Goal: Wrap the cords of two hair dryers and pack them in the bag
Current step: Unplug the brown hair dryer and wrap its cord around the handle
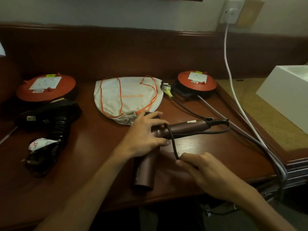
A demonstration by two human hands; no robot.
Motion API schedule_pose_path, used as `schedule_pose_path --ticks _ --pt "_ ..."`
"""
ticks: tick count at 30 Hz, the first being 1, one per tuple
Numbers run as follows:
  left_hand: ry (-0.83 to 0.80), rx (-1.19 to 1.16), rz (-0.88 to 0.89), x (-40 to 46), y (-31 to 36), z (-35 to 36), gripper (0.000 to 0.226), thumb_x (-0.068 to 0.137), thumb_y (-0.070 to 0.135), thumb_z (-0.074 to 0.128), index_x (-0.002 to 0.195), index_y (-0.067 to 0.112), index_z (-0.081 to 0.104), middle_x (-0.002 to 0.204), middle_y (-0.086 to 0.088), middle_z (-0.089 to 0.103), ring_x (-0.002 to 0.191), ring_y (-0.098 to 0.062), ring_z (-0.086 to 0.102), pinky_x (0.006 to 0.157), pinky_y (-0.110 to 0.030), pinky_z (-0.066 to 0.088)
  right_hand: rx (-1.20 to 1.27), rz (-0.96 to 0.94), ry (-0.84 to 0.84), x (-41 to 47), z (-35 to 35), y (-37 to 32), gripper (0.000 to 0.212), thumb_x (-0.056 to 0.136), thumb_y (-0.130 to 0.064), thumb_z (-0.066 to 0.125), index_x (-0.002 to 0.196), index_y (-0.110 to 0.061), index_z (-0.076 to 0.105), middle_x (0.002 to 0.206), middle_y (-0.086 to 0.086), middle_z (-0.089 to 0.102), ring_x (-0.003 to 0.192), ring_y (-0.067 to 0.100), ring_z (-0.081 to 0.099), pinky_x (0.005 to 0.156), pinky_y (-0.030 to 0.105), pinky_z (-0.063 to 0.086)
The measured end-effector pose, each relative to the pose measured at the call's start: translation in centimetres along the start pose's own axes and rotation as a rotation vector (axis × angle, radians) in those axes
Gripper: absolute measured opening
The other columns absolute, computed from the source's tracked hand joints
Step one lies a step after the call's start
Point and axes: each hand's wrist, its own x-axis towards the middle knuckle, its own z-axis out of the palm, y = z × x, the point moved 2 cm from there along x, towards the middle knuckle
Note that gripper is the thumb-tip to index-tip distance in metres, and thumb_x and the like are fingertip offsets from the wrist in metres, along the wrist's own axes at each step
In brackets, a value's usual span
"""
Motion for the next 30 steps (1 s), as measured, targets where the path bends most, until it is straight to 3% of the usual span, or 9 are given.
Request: schedule_pose_path --ticks 4,7,10,13,16,19,23,27,30 --pt "0.015 -0.104 0.010 0.0 -0.7 -0.4 0.058 0.059 0.046 0.083 0.115 0.035 0.074 0.141 0.018 0.052 0.136 -0.010 0.037 0.111 -0.035 0.033 -0.080 0.032 -0.005 2.5 0.7 2.1 0.028 0.101 -0.043 0.050 0.073 -0.045 0.050 0.065 -0.007 0.055 0.059 0.011 0.052 0.059 0.041 0.047" --pt "-0.010 -0.170 0.086 -0.4 -1.3 -0.5 0.056 0.062 0.035 0.091 0.115 0.032 0.075 0.139 0.019 0.053 0.136 -0.006 0.037 0.106 -0.017 0.028 -0.116 -0.029 0.027 4.5 0.8 3.2 0.012 0.098 -0.033 0.058 0.090 -0.037 0.066 0.088 -0.010 0.068 0.079 0.012 0.061 0.072 0.038 0.053" --pt "0.025 -0.199 0.100 -0.7 -1.5 -0.6 0.054 0.064 0.028 0.093 0.115 0.030 0.075 0.138 0.019 0.053 0.138 -0.008 0.037 0.110 -0.025 0.031 -0.107 -0.092 0.027 6.0 0.5 3.4 0.013 0.097 -0.024 0.061 0.105 -0.024 0.071 0.103 -0.008 0.067 0.093 0.007 0.059 0.082 0.028 0.052" --pt "-0.026 -0.225 0.120 -0.7 -1.5 -1.0 0.054 0.066 0.025 0.093 0.116 0.030 0.074 0.139 0.019 0.053 0.140 -0.009 0.035 0.112 -0.027 0.030 -0.079 0.076 -0.078 7.7 -1.2 3.7 0.020 0.100 -0.018 0.059 0.087 -0.033 0.058 0.085 -0.013 0.057 0.075 -0.001 0.058 0.077 0.020 0.053" --pt "-0.144 -0.179 0.173 -1.0 -1.3 -1.0 0.055 0.066 0.025 0.093 0.117 0.033 0.074 0.141 0.022 0.051 0.146 -0.012 0.027 0.117 -0.036 0.025 -0.074 0.171 -0.241 9.6 -2.5 5.0 0.010 0.094 -0.010 0.067 0.085 -0.010 0.071 0.079 0.006 0.068 0.072 0.014 0.066 0.063 0.019 0.051" --pt "-0.211 -0.009 0.197 -1.3 -0.2 -0.7 0.056 0.068 0.034 0.089 0.121 0.037 0.071 0.142 0.029 0.046 0.147 -0.004 0.016 0.118 -0.041 0.024 0.027 0.144 -0.277 10.4 -3.6 5.3 0.021 0.088 -0.014 0.075 0.069 -0.009 0.070 0.062 0.004 0.065 0.056 0.006 0.057 0.054 0.019 0.044" --pt "-0.245 0.213 0.133 -1.4 1.3 -0.3 0.065 0.072 0.043 0.083 0.132 0.037 0.058 0.150 0.027 0.034 0.148 -0.003 0.005 0.116 -0.045 0.023 0.155 0.127 -0.326 10.9 -6.2 3.9 0.030 0.090 -0.031 0.074 0.079 -0.004 0.069 0.063 0.013 0.055 0.053 0.016 0.046 0.048 0.024 0.038" --pt "-0.224 0.195 0.057 -1.8 1.7 -0.4 0.087 0.075 0.042 0.081 0.148 0.039 0.035 0.155 0.020 0.027 0.148 -0.002 0.002 0.117 -0.046 0.023 0.183 0.123 -0.375 10.2 -8.1 1.6 0.019 0.101 -0.019 0.059 0.094 -0.007 0.072 0.066 0.002 0.050 0.054 0.010 0.043 0.049 0.022 0.038" --pt "-0.269 0.274 0.078 -1.6 2.0 -0.2 0.081 0.081 0.046 0.076 0.150 0.046 0.034 0.159 0.019 0.022 0.150 -0.010 -0.001 0.116 -0.054 0.022 0.147 0.086 -0.429 8.6 -8.3 0.0 0.018 0.102 -0.014 0.054 0.105 -0.011 0.072 0.071 0.006 0.060 0.057 0.023 0.050 0.053 0.033 0.044"
